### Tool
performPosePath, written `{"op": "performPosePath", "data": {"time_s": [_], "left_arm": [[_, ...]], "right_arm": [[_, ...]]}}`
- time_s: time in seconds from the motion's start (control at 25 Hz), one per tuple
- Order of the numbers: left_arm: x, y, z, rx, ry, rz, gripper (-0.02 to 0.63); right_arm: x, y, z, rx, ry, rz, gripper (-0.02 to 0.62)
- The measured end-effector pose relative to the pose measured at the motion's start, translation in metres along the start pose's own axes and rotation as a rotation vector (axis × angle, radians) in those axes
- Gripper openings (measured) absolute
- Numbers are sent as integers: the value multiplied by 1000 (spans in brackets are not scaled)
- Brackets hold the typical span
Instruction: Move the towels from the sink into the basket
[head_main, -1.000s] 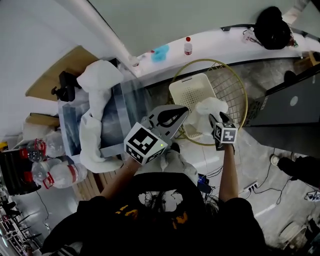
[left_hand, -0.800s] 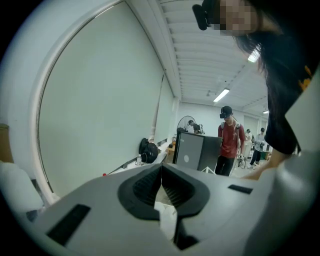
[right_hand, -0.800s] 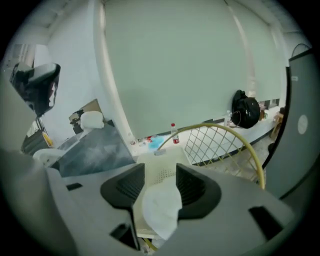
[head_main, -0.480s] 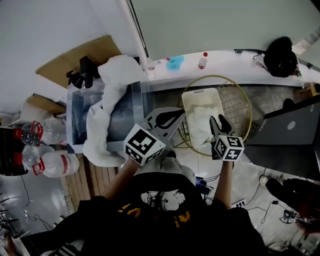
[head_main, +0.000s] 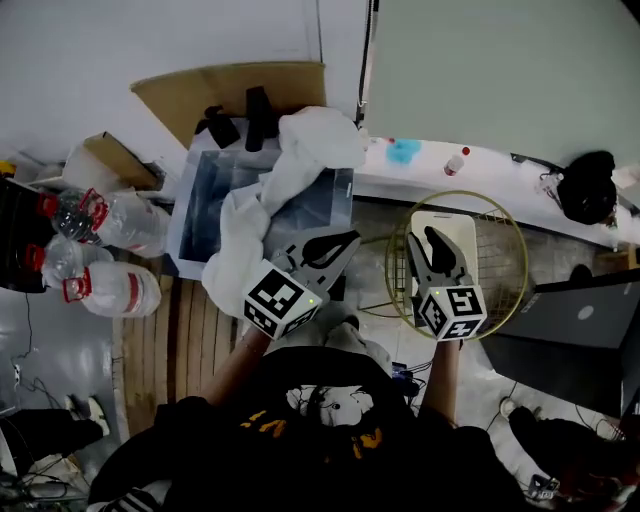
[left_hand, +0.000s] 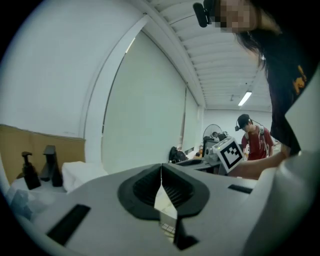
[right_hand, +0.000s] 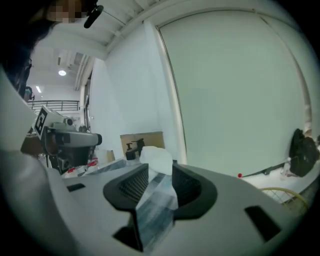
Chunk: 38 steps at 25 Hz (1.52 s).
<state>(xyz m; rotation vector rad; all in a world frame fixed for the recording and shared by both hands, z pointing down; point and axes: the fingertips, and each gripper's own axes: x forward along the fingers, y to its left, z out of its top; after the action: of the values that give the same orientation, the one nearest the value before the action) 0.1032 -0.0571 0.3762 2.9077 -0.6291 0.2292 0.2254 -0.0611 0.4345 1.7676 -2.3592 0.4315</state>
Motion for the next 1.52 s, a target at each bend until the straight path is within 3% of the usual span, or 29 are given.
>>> {"op": "performPosePath", "data": {"time_s": [0.36, 0.64, 0.76, 0.92, 1.12, 1.2, 1.32, 1.44, 1.52], "left_arm": [[-117, 95, -21, -62, -30, 234, 8], [-207, 153, -40, -105, -49, 418, 8], [-242, 169, -47, -119, -53, 477, 8], [-278, 182, -57, -142, -61, 539, 8], [-305, 189, -69, -173, -71, 582, 8], [-310, 189, -72, -178, -74, 584, 8], [-315, 189, -77, -186, -74, 588, 8], [-319, 189, -80, -193, -71, 588, 8], [-319, 189, -81, -192, -72, 588, 8]], "right_arm": [[77, 160, 4, -79, 42, 273, 149], [121, 286, -25, -107, 135, 525, 152], [136, 331, -50, -90, 213, 619, 179], [150, 375, -92, -98, 371, 730, 276], [170, 375, -142, -202, 566, 651, 348], [173, 372, -158, -174, 638, 624, 362], [175, 372, -174, -90, 713, 599, 362], [176, 375, -179, -99, 735, 583, 358], [177, 376, -178, -119, 736, 578, 317]]}}
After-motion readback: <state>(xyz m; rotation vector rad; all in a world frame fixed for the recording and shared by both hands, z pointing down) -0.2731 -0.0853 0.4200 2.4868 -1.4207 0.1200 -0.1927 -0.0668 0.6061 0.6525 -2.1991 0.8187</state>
